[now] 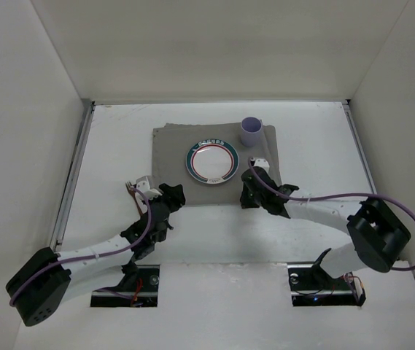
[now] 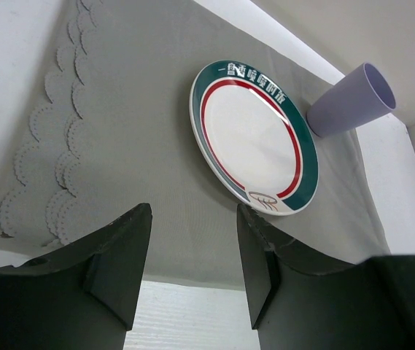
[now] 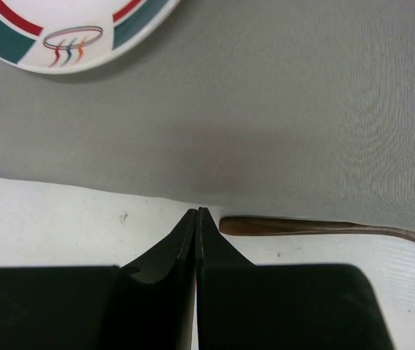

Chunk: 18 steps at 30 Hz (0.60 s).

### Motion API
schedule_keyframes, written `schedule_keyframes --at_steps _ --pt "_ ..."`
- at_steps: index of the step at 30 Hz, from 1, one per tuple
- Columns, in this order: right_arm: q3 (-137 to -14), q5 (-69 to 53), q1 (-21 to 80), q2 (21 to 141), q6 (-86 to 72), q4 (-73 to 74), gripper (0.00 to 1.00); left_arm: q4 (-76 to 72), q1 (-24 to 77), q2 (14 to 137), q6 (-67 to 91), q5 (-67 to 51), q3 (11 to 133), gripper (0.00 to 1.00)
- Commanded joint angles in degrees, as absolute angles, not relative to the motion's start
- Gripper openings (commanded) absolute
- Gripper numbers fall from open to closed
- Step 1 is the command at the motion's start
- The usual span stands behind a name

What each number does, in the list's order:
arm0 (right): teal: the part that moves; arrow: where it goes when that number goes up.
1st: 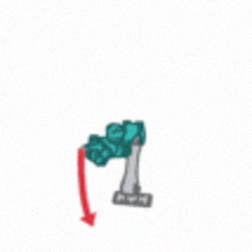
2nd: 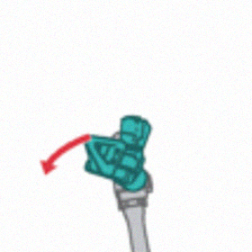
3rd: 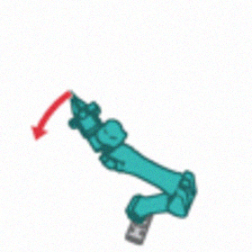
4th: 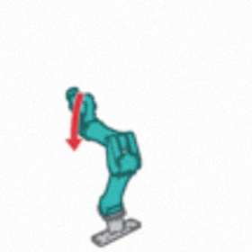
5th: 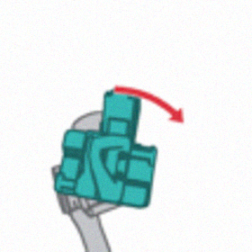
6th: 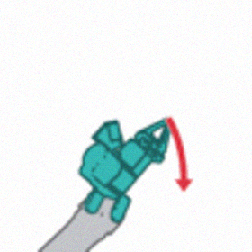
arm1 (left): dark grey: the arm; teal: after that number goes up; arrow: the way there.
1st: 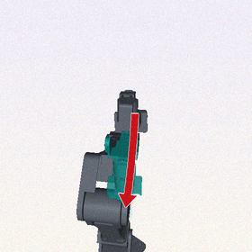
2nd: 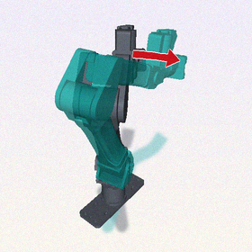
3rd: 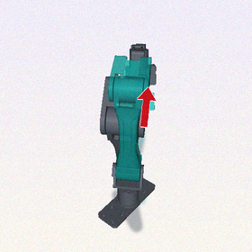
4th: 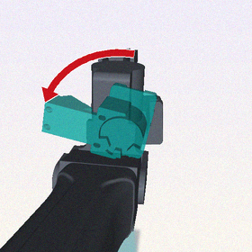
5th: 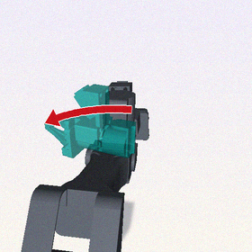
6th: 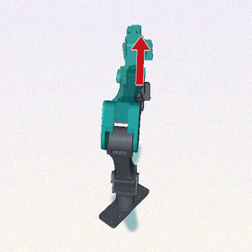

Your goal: Set the dinner table for one person

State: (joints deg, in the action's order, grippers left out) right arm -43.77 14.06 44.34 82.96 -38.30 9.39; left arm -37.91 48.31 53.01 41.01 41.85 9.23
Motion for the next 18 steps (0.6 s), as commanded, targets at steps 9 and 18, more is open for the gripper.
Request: schedule_keyframes --at_steps 9,18 --pt "-44.1 11.4 44.1 86.3 -38.5 7.3 0.07 -40.2 48.2 51.4 41.4 42.7 9.7 0.48" --pt "-42.4 12.9 43.2 86.1 -39.5 9.1 0.07 -40.2 48.3 51.4 41.1 42.8 9.8 0.48"
